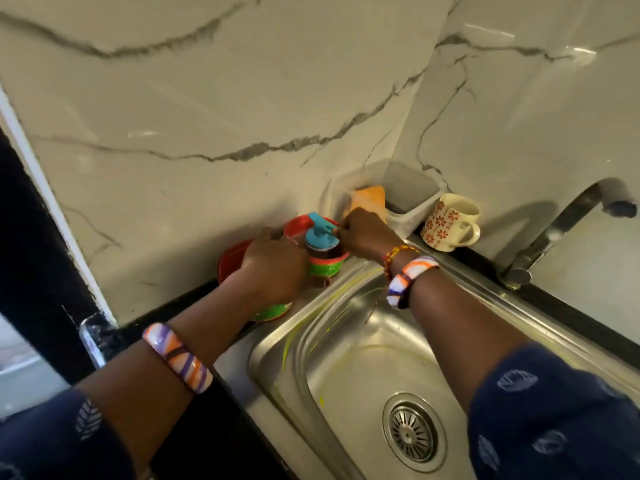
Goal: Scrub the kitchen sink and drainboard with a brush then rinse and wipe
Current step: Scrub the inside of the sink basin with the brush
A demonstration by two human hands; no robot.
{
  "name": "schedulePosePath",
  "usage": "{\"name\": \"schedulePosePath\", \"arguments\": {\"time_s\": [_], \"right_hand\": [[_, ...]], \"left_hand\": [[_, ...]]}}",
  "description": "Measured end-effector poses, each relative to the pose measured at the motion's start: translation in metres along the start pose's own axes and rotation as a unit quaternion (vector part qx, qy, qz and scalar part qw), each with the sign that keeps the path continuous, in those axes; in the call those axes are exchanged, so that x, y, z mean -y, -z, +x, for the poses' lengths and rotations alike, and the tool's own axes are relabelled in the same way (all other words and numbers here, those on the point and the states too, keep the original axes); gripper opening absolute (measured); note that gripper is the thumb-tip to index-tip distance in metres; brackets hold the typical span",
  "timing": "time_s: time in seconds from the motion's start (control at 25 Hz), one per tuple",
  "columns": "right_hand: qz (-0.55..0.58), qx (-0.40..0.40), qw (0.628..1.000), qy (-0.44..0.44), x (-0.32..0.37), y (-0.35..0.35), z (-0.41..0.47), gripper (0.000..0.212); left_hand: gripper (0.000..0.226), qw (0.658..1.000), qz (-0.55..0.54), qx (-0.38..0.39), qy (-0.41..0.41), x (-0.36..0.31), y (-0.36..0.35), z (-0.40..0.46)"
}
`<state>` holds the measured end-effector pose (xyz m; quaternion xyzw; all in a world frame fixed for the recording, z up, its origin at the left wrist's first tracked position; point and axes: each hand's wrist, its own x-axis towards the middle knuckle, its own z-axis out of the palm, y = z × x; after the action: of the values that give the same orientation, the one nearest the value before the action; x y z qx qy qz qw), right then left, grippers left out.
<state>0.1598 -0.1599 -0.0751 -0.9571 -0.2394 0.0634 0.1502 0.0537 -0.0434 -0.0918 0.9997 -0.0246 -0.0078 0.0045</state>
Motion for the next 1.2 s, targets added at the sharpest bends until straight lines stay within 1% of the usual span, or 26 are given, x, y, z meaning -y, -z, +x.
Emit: {"name": "schedulePosePath", "arguments": {"time_s": [0.12, 0.16, 0.24, 0.32, 0.44, 0.48, 0.56, 0.6, 0.64, 0.68, 0.72, 0.8, 0.88, 0.96, 1.0, 1.04, 1.08, 1.12, 1.2], "right_hand": [[0.017, 0.039, 0.999, 0.016, 0.008, 0.005, -0.001, 0.029], [0.016, 0.055, 0.998, 0.015, 0.009, 0.009, -0.002, 0.031], [-0.020, 0.058, 0.998, 0.016, 0.009, 0.016, 0.001, 0.031], [-0.008, 0.047, 0.999, 0.020, 0.008, 0.013, 0.002, 0.025], [0.089, 0.024, 0.995, 0.025, 0.001, 0.013, -0.013, 0.037], [0.136, 0.007, 0.991, 0.020, -0.006, 0.020, -0.024, 0.037], [0.245, -0.032, 0.969, -0.015, -0.026, 0.035, -0.052, 0.024], [0.294, -0.045, 0.954, -0.043, -0.040, 0.041, -0.068, 0.019], [0.334, -0.051, 0.939, -0.068, -0.057, 0.045, -0.083, 0.017], [0.364, -0.048, 0.926, -0.091, -0.075, 0.046, -0.100, 0.017], [0.375, -0.041, 0.919, -0.116, -0.094, 0.045, -0.117, 0.015], [0.355, 0.000, 0.918, -0.176, -0.134, 0.035, -0.149, 0.010], [0.298, 0.040, 0.917, -0.261, -0.179, 0.010, -0.172, 0.012], [0.200, 0.034, 0.909, -0.365, -0.221, -0.024, -0.183, 0.016], [0.147, 0.021, 0.900, -0.410, -0.235, -0.041, -0.182, 0.020], [0.118, 0.000, 0.889, -0.443, -0.240, -0.060, -0.177, 0.027], [0.104, -0.027, 0.886, -0.451, -0.235, -0.077, -0.166, 0.032], [0.102, -0.049, 0.895, -0.431, -0.223, -0.094, -0.151, 0.036], [0.139, -0.072, 0.924, -0.350, -0.181, -0.122, -0.110, 0.035]], "left_hand": [[0.061, 0.999, -0.008, 0.029, -0.010, 0.005, 0.000, 0.002], [0.062, 0.999, -0.002, 0.032, -0.013, 0.006, -0.001, 0.002], [0.064, 0.999, 0.011, 0.030, -0.010, 0.005, -0.002, 0.002], [0.066, 0.999, 0.019, 0.028, -0.005, 0.002, -0.001, 0.001], [0.065, 0.999, 0.001, 0.035, 0.010, 0.001, -0.003, -0.004], [0.065, 0.999, -0.005, 0.032, 0.019, 0.000, -0.003, -0.006], [0.069, 1.000, 0.005, 0.010, 0.026, -0.009, 0.000, -0.004], [0.072, 1.000, 0.008, -0.006, 0.005, -0.021, 0.001, 0.001], [0.074, 0.999, 0.004, -0.018, -0.032, -0.035, 0.003, 0.007], [0.074, 0.997, -0.008, -0.016, -0.076, -0.051, 0.005, 0.012], [0.073, 0.993, -0.026, 0.005, -0.112, -0.066, 0.005, 0.016], [0.072, 0.986, -0.044, 0.082, -0.137, -0.089, -0.001, 0.026], [0.075, 0.982, -0.018, 0.135, -0.128, -0.098, -0.011, 0.035], [0.075, 0.983, 0.001, 0.137, -0.120, -0.099, -0.021, 0.044], [0.076, 0.984, 0.005, 0.134, -0.119, -0.097, -0.025, 0.049], [0.076, 0.984, 0.008, 0.131, -0.120, -0.095, -0.031, 0.053], [0.076, 0.984, 0.010, 0.126, -0.122, -0.092, -0.035, 0.057], [0.075, 0.985, 0.010, 0.117, -0.124, -0.090, -0.041, 0.061], [0.073, 0.988, 0.012, 0.094, -0.123, -0.084, -0.051, 0.070]]}}
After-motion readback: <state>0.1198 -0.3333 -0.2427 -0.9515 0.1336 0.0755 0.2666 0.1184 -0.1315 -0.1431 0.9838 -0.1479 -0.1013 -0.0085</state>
